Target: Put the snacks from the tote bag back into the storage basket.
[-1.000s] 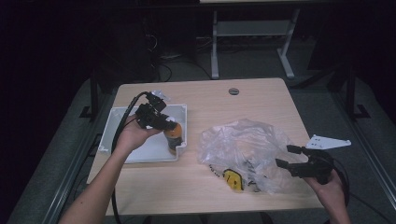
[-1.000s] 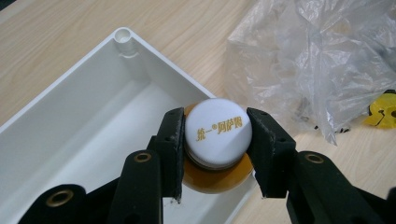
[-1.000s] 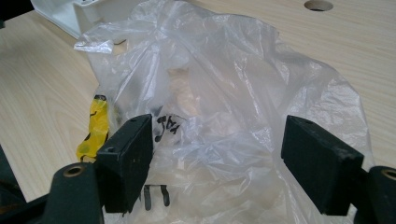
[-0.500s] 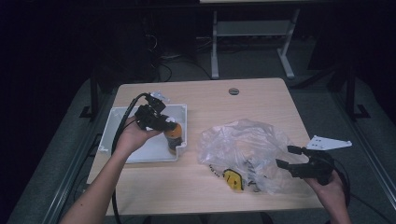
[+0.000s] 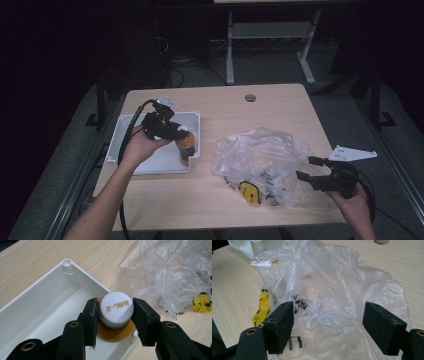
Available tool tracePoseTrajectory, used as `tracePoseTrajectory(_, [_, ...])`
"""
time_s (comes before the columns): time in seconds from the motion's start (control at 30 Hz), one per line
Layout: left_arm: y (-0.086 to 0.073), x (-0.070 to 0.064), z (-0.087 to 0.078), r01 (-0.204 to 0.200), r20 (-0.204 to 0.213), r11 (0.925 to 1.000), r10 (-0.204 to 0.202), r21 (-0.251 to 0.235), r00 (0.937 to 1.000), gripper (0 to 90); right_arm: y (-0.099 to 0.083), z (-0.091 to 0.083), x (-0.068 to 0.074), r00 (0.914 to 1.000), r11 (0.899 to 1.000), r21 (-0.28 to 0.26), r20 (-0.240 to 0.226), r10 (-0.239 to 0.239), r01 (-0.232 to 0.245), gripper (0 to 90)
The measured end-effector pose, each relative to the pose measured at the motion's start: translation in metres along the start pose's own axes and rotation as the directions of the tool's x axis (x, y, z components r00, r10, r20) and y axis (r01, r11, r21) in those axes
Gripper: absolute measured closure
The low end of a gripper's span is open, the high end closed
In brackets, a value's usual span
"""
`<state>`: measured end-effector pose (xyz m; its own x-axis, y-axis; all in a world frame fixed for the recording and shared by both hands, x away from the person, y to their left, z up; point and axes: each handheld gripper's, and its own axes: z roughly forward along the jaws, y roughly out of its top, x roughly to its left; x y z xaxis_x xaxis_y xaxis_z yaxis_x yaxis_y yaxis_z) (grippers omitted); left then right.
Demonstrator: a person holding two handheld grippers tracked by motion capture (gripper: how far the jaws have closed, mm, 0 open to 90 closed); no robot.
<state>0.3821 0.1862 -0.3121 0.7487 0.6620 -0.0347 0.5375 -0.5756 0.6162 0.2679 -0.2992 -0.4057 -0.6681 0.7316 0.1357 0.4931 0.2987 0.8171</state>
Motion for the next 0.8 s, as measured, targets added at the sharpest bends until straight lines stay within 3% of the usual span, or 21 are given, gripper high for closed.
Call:
tracePoseTrajectory(0.5, [-0.007, -0.004, -0.006, 0.001, 0.019, 0.9994, 0.000, -0.034, 0.9998, 47.6, -0.002, 0.000, -0.002, 1.0000, 1.000, 0.008, 0.003, 0.005, -0.005, 24.5])
tracePoseTrajectory(0.8, [-0.016, -0.001, -0.008, 0.033, 0.037, 0.9967, -0.030, -0.074, 0.9989, 45.6, -0.003, -0.001, -0.003, 0.9999, 1.000, 0.005, 0.010, 0.006, -0.006, 24.5])
